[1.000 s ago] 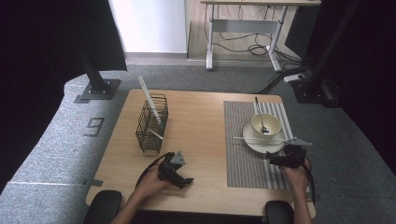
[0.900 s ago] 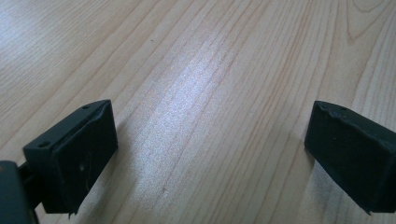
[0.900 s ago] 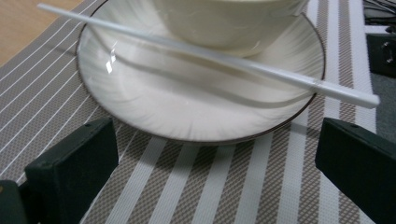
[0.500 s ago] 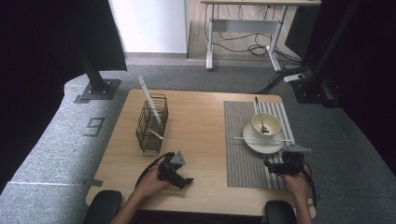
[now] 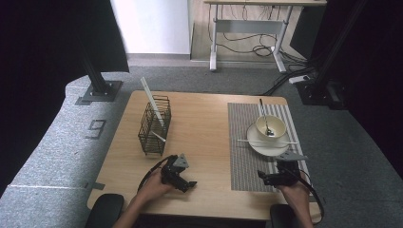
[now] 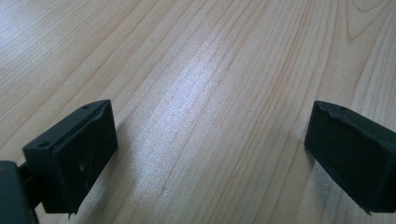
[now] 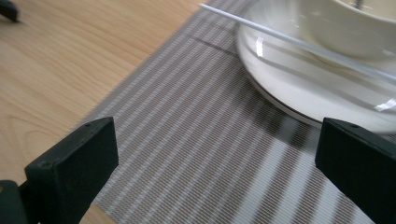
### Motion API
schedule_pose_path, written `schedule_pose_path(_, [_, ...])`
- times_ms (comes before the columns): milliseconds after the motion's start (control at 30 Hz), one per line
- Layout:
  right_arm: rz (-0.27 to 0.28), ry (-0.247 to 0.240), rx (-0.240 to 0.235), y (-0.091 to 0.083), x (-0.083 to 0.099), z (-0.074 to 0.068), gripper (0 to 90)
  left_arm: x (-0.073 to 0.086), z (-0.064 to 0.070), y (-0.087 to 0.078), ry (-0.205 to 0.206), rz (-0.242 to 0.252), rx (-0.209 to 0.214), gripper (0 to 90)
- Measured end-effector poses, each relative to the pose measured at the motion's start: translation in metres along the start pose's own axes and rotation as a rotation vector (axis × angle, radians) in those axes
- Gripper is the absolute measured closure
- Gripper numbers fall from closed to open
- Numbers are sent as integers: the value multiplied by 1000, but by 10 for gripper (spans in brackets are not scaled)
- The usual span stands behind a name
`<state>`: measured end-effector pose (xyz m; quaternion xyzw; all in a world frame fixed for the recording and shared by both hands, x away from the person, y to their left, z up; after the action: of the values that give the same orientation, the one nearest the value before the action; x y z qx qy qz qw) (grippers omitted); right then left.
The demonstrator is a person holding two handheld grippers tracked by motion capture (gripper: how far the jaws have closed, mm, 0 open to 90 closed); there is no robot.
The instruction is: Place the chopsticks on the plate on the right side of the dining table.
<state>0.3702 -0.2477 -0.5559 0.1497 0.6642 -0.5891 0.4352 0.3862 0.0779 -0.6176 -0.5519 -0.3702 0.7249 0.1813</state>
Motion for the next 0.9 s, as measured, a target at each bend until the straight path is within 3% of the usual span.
schedule_pose_path(400, [-17, -29, -75, 11, -23, -31, 0, 0, 0, 0, 0, 0, 0, 24])
schedule_pose_path(600, [0, -53, -116, 16, -51, -52, 0, 0, 0, 0, -2, 1, 0, 24])
schedule_pose_path(733, [1, -73, -141, 19, -59, -61, 0, 0, 0, 0, -1, 1, 1, 24])
schedule_pose_path(800, [1, -63, -190, 23, -65, -71, 0, 0, 0, 0, -1, 1, 1, 24])
schedule_pose_path(900, [-7, -97, -182, 26, -72, -78, 0, 0, 0, 0, -2, 1, 1, 24])
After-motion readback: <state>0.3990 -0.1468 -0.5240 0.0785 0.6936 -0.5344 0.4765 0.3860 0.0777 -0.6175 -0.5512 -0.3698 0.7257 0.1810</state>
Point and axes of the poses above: each handheld gripper's, and its own axes: y roughly forward along the jaws, x roughly out of its underside, z roughly to its right, the point moved 8 cm from there along y, roughly forward along the jaws, and after that the axes turned 8 degrees about x, right-handed, at the moved point
